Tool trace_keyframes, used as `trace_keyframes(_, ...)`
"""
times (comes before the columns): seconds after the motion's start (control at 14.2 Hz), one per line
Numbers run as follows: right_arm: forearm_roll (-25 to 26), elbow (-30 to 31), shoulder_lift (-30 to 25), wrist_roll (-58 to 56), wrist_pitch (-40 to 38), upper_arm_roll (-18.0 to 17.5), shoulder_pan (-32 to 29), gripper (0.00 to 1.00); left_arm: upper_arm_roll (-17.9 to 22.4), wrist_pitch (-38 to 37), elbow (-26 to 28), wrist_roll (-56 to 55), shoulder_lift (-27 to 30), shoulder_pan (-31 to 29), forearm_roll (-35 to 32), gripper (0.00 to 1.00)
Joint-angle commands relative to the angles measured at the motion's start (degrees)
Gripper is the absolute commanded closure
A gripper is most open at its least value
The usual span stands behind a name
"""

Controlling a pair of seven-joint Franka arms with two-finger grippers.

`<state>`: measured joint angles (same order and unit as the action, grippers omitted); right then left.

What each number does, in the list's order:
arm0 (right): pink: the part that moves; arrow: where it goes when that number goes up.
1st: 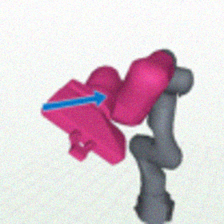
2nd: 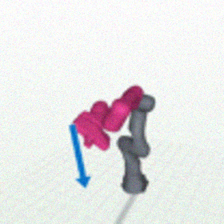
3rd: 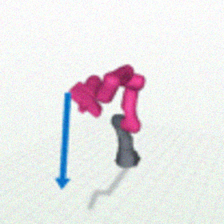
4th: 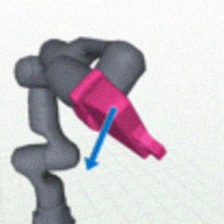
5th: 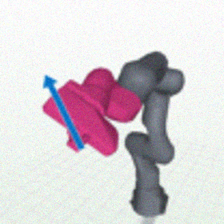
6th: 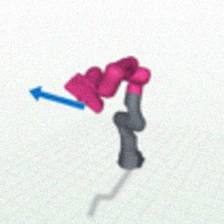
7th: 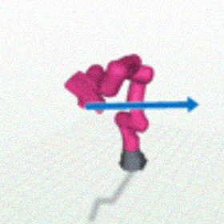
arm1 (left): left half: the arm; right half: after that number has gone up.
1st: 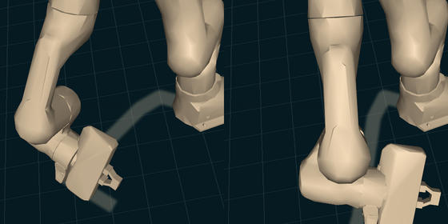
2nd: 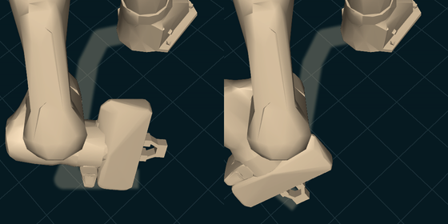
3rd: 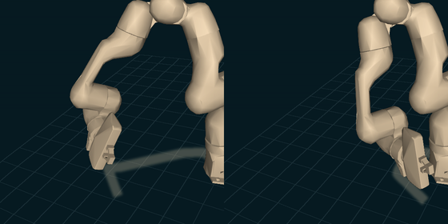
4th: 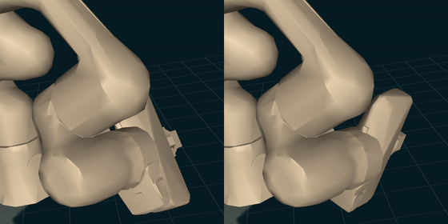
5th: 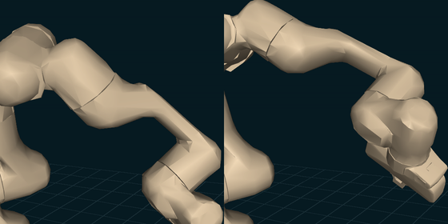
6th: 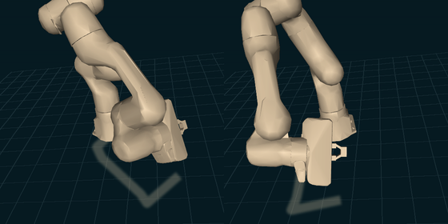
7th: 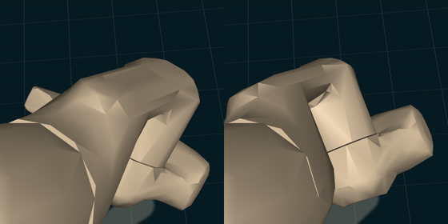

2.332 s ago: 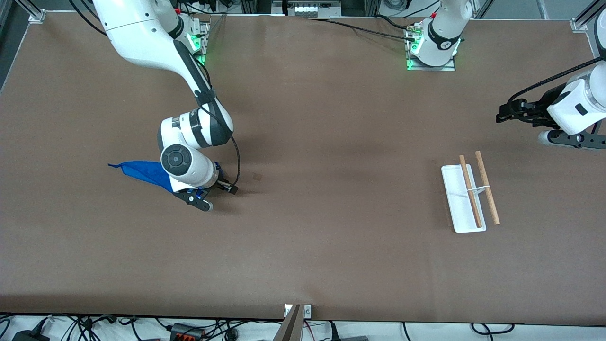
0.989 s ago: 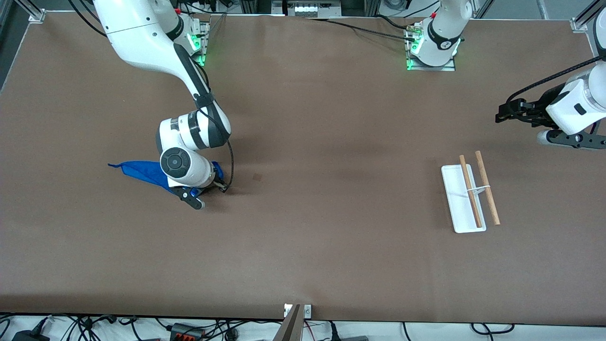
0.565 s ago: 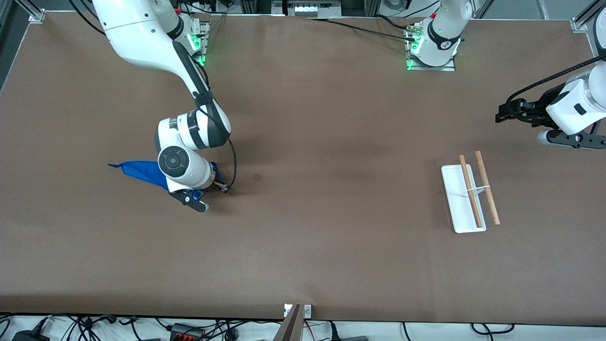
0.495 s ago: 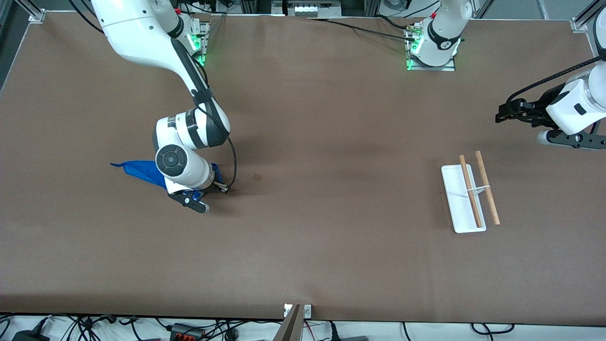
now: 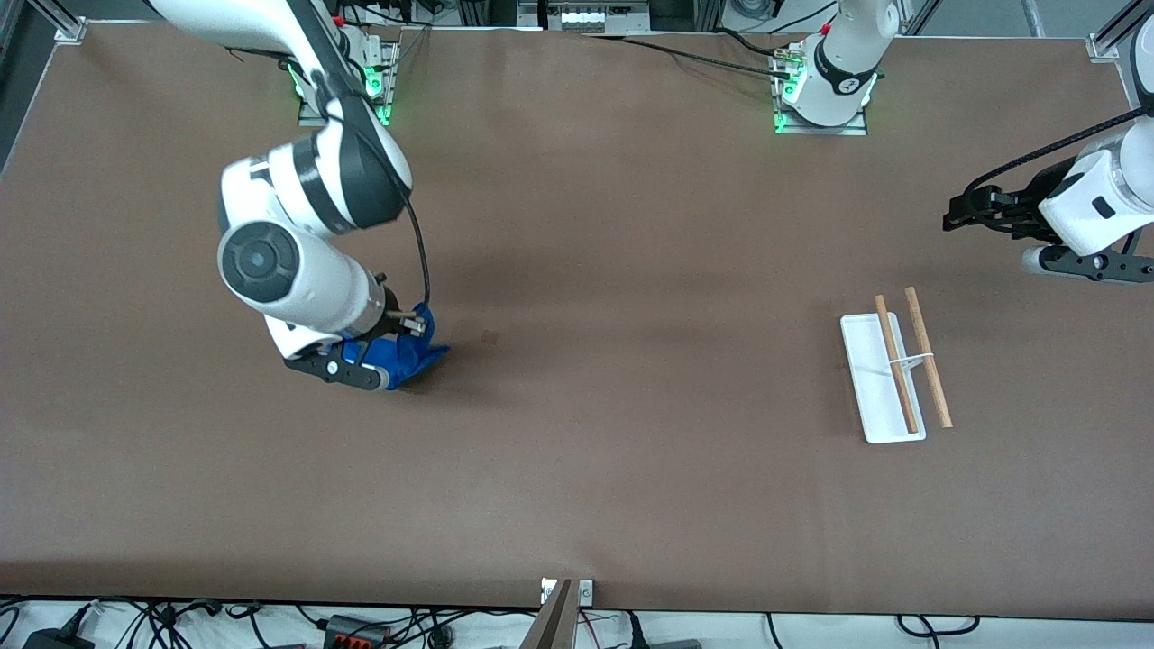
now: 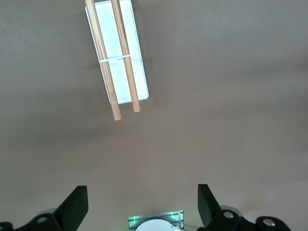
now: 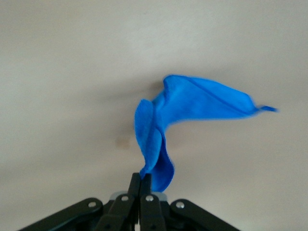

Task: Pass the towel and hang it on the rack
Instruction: 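Lift the towel with the right gripper toward the table middle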

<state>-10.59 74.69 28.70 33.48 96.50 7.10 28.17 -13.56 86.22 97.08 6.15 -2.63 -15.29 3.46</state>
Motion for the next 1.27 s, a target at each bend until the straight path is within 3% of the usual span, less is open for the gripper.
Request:
trace_keyframes(0.0, -5.0, -10.6, 0.4, -1.4, -9.0, -0.2, 0.0, 1.00, -0.1, -1.5, -1.2, 1.3, -0.4, -0.8, 1.3, 0.00)
trace_keyframes(0.14, -8.9, -14.4, 0.3, -3.3, -12.0, 0.1, -0.6, 1.00, -0.1, -1.5, -1.2, 1.4, -0.4, -0.7, 1.3, 0.00)
trace_keyframes(0.78, -12.6, -14.4, -1.6, -3.2, -11.2, -0.2, 1.5, 1.00, 0.0, -1.5, -1.2, 2.2, -0.4, -0.8, 2.9, 0.00)
trace_keyframes(0.99, -15.4, -14.4, -1.6, -3.0, -5.4, -0.3, 4.8, 1.00, 0.0, -2.7, -1.3, 2.5, -0.8, -1.2, 2.9, 0.00)
trace_keyframes(1.2, -15.4, -14.4, -1.6, 1.2, 3.2, -0.2, 10.3, 1.00, -0.1, -6.7, -4.7, 2.8, -2.9, -1.3, 2.6, 0.00)
